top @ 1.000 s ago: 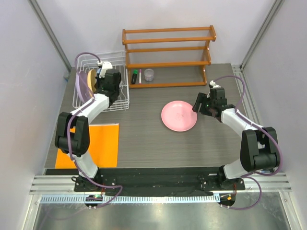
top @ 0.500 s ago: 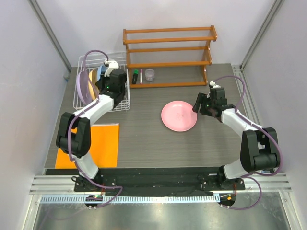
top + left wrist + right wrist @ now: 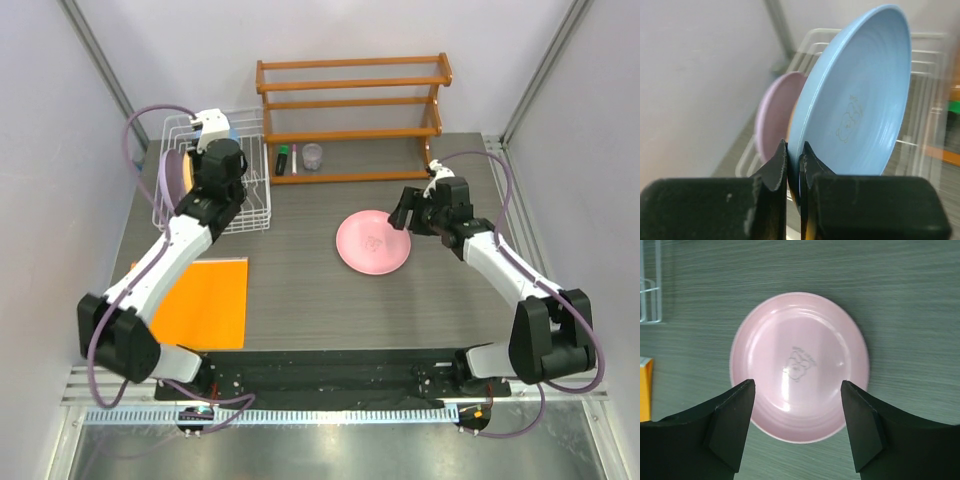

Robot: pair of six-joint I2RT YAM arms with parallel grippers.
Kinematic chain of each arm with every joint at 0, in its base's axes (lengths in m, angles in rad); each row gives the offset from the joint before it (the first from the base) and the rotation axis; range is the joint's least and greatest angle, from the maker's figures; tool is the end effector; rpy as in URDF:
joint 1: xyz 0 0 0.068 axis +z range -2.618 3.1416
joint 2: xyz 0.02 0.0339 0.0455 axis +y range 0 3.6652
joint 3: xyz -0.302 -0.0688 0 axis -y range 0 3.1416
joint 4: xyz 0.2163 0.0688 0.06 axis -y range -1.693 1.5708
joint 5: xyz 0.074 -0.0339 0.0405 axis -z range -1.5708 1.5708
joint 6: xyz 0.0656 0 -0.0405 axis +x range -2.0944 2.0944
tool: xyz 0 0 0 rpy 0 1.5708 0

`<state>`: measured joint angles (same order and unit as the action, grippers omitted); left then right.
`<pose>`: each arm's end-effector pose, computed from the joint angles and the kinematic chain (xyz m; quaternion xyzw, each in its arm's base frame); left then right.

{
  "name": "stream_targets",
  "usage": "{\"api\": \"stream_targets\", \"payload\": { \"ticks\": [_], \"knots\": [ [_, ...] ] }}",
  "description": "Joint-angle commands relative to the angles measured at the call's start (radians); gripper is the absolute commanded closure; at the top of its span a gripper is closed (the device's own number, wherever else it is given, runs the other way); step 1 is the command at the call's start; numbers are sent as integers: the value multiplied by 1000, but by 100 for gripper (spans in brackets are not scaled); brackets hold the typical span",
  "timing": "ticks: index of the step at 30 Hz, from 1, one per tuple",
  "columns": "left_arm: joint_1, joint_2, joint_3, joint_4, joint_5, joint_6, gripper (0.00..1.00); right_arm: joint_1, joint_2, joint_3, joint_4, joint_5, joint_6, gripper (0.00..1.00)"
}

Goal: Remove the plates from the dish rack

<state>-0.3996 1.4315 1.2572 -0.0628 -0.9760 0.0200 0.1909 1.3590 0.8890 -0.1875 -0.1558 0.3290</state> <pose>0.3059 -0.0702 0.4081 -0.1391 0.7392 0.2587 0.6060 0.2793 0.0643 0.2795 0.0275 0.8950 0.1805 0.4069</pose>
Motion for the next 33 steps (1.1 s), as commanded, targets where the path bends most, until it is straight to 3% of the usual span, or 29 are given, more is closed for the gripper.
{"api": "stream_targets", "payload": {
  "ticks": [1, 6, 12, 30, 33],
  "knots": [
    [-19, -121, -2, -166, 311, -280, 100, 60, -51, 59, 86, -99, 24, 25],
    [-27, -172, -85, -164, 604, -426, 100, 133, -49, 64, 183, -171, 80, 24],
    [-35, -137, -151, -98, 811, -554, 100, 196, -8, 80, 283, -188, 130, 24],
    [-110, -111, -254, 20, 947, -657, 100, 206, 176, 126, 335, -208, 134, 24],
    [-111, -112, -289, 46, 959, -673, 100, 206, 199, 133, 341, -232, 142, 34]
  ]
}}
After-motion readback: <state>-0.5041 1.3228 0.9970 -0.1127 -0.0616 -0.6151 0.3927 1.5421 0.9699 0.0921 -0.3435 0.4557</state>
